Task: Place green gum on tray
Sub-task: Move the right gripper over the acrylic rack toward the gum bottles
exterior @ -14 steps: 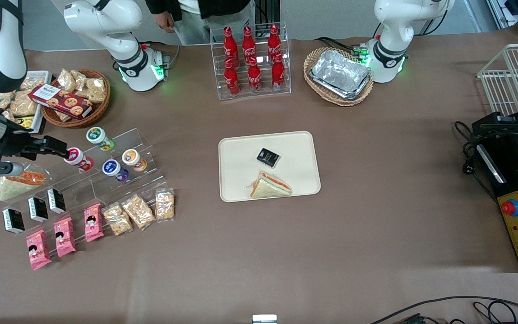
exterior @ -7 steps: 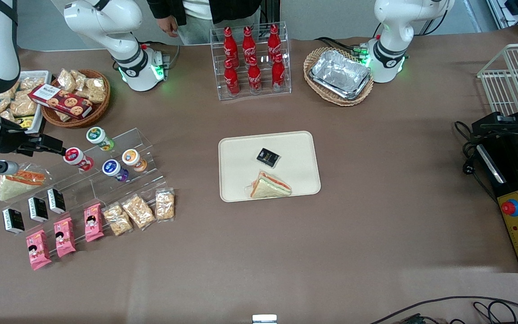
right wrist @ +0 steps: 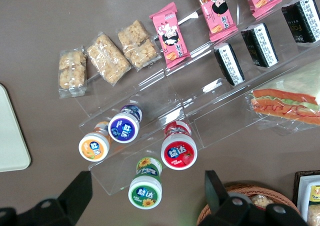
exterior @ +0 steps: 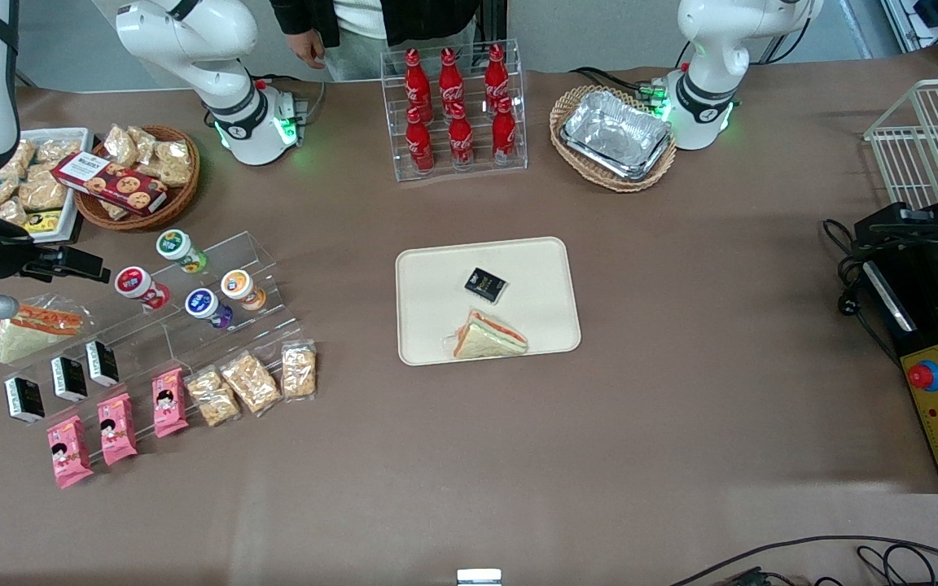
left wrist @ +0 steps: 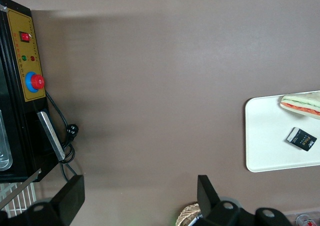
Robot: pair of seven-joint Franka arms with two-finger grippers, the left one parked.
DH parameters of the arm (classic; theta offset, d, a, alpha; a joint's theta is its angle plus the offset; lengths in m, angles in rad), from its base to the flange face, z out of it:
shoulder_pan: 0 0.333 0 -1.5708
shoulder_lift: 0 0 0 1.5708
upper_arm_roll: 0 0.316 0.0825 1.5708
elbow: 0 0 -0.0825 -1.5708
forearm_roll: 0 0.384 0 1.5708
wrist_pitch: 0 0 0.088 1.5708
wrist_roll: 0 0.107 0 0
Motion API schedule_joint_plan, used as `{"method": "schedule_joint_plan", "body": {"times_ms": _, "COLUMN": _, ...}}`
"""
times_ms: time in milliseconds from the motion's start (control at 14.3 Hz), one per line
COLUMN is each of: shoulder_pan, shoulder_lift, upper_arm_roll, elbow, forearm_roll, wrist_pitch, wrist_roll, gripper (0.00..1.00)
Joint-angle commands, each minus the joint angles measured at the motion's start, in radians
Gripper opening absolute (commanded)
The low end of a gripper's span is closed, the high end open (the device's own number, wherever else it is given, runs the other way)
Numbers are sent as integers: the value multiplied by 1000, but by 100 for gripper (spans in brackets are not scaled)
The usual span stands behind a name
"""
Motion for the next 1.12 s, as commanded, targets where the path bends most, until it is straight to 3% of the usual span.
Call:
{"method": "schedule_joint_plan", "body": {"times_ms": 0, "shoulder_pan": 5, "shoulder_lift": -13, "upper_arm_roll": 9, "elbow": 13, "forearm_roll": 21, "wrist_pitch": -33, "wrist_roll": 11, "gripper": 100}}
{"method": "schedule_joint_plan", "body": {"times_ms": 420, "shoulder_pan": 27, "shoulder_lift": -106, "upper_arm_roll": 15, "elbow": -120, "forearm_roll": 20, "wrist_pitch": -31, "wrist_roll": 102, "gripper": 100}}
{"method": "schedule_joint_plan", "body": {"times_ms": 770, "shoulder_pan": 27, "shoulder_lift": -329, "upper_arm_roll": 27, "elbow": -387, "forearm_roll": 15, "wrist_pitch": 94, "wrist_roll": 103, "gripper": 100}}
{"method": "schedule_joint_plan", "body": {"times_ms": 1049, "shoulder_pan": 20, "shoulder_lift": -361, "upper_arm_roll": 24, "elbow": -359, "forearm_roll": 17, "wrist_pitch": 29, "wrist_roll": 119, "gripper": 100}}
